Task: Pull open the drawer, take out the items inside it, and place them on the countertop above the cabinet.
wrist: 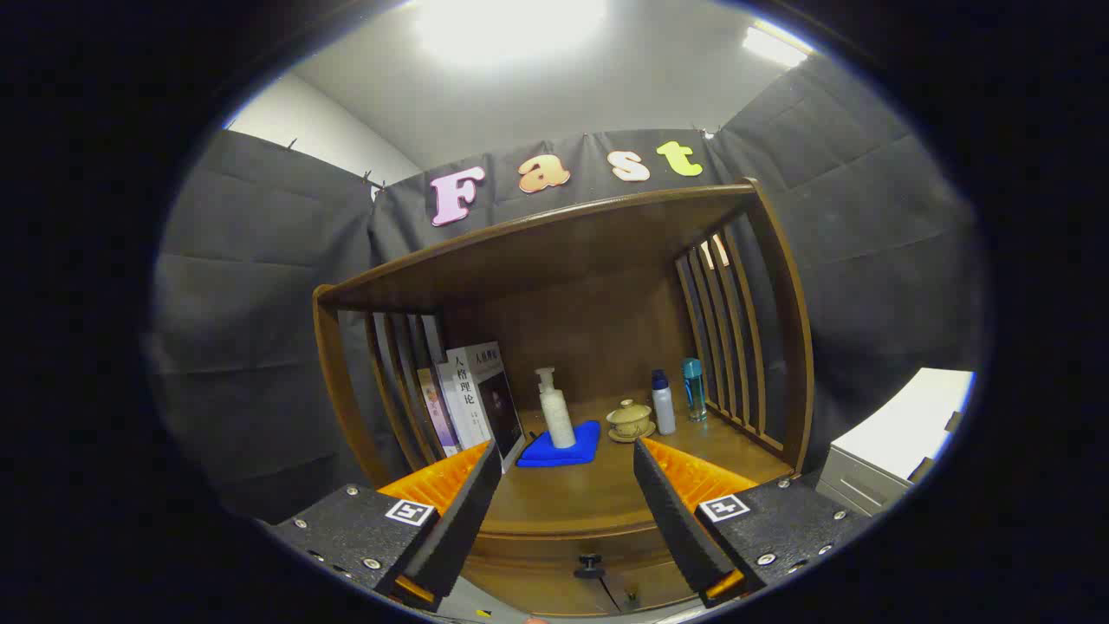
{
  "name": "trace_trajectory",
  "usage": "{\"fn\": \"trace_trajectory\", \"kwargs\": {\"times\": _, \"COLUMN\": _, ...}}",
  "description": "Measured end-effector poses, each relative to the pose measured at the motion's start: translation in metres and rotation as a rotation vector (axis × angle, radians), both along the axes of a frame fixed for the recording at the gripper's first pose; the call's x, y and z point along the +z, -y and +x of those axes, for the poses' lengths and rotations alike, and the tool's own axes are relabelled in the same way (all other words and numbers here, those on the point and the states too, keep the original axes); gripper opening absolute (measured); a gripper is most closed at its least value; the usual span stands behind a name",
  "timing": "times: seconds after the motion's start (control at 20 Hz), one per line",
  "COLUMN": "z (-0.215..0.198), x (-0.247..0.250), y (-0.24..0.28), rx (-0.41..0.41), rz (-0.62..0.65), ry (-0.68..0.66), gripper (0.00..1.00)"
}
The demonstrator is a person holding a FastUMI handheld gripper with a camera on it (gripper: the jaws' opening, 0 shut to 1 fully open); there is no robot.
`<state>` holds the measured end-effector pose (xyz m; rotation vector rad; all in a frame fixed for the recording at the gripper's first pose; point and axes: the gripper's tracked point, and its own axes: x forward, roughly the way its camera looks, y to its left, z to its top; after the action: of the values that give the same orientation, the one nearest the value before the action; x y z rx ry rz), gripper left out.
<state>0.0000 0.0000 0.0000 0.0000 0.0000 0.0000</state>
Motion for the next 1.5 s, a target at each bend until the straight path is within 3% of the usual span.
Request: {"fn": "trace_trajectory", "kwargs": {"times": 1.5, "z": 0.006, "x": -0.010, "y": 0.028, "rx": -0.043, "rz": -0.084, "ry": -0.039, "gripper": 0.96}}
